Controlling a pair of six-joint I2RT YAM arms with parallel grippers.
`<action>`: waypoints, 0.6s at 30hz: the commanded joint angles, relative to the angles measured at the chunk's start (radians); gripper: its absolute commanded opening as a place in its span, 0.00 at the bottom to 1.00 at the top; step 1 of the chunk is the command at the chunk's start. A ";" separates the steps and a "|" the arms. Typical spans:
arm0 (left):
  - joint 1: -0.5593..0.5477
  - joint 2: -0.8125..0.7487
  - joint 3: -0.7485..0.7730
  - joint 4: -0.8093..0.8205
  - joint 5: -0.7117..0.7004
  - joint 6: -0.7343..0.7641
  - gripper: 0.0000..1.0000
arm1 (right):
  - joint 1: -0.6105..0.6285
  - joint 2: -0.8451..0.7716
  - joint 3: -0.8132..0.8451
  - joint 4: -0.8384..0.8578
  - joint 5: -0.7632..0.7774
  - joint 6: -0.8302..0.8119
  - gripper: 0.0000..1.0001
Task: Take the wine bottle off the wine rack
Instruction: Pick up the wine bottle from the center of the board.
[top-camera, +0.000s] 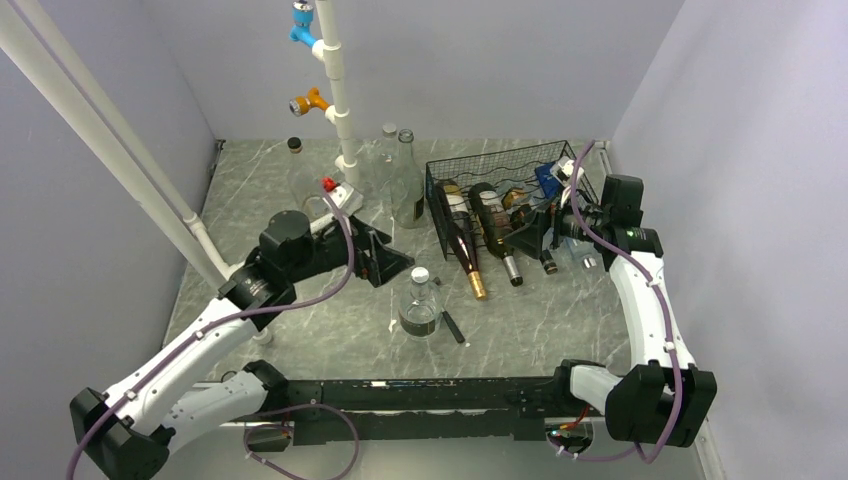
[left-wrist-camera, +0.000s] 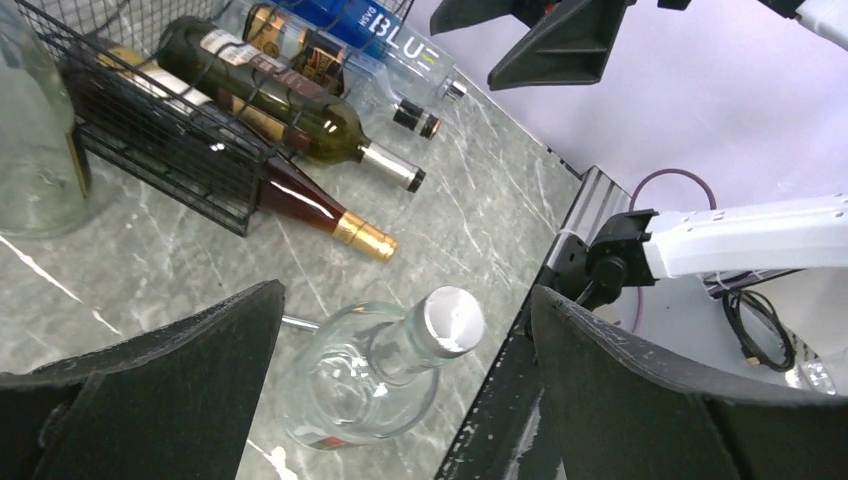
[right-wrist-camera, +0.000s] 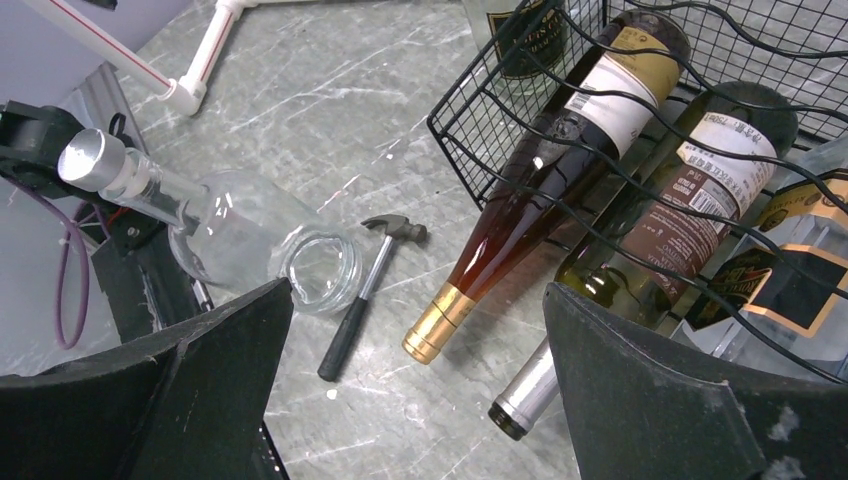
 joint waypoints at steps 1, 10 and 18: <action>-0.110 0.021 0.106 -0.085 -0.203 -0.050 0.99 | -0.004 -0.021 -0.005 0.043 -0.036 0.001 0.99; -0.477 0.225 0.401 -0.448 -0.926 -0.152 0.99 | -0.004 -0.020 -0.009 0.045 -0.033 0.000 0.99; -0.612 0.492 0.671 -0.718 -1.146 -0.190 0.99 | -0.004 -0.021 -0.009 0.043 -0.028 -0.002 0.99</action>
